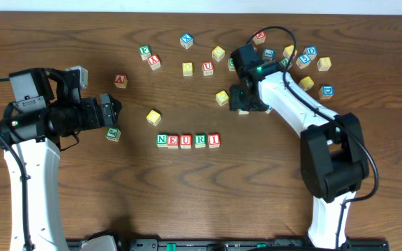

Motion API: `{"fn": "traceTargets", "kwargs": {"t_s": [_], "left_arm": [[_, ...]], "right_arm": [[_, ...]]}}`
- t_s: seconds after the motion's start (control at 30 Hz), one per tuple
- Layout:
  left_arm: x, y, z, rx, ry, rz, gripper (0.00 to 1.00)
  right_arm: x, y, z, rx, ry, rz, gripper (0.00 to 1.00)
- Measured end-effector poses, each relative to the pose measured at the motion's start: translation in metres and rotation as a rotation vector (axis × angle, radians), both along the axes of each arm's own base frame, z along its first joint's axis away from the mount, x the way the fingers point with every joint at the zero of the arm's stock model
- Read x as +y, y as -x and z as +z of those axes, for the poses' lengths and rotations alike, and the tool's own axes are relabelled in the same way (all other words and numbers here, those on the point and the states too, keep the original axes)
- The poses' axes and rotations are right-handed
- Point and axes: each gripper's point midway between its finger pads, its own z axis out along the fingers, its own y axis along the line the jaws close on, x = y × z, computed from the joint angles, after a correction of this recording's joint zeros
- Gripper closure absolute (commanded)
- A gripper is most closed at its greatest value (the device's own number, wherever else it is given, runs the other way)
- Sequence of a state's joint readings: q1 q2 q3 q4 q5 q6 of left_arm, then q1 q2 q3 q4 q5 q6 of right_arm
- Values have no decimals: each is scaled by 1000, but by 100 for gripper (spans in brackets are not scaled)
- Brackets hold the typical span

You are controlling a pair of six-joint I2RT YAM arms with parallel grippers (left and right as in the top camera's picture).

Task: Spell out NEURIPS
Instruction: 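Move the right gripper over the blue P block and lower it, then close the right gripper on the blue P block and lift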

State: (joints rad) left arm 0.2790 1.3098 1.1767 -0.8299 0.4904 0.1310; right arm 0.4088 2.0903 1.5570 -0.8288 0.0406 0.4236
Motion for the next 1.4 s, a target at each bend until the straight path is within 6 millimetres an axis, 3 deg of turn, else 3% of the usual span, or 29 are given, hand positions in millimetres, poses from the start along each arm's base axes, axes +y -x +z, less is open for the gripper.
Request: {"fn": "traceTargets", "kwargs": {"t_s": [0.2, 0.7, 1.4], "left_arm": [[0, 0, 0, 0, 0, 0, 1], [0, 0, 0, 0, 0, 0, 1], [0, 0, 0, 0, 0, 0, 1]], "right_arm": [[0, 3, -15, 31, 13, 4, 43], [3, -2, -14, 6, 10, 5, 43], [-1, -4, -13, -4, 32, 7, 67]]}}
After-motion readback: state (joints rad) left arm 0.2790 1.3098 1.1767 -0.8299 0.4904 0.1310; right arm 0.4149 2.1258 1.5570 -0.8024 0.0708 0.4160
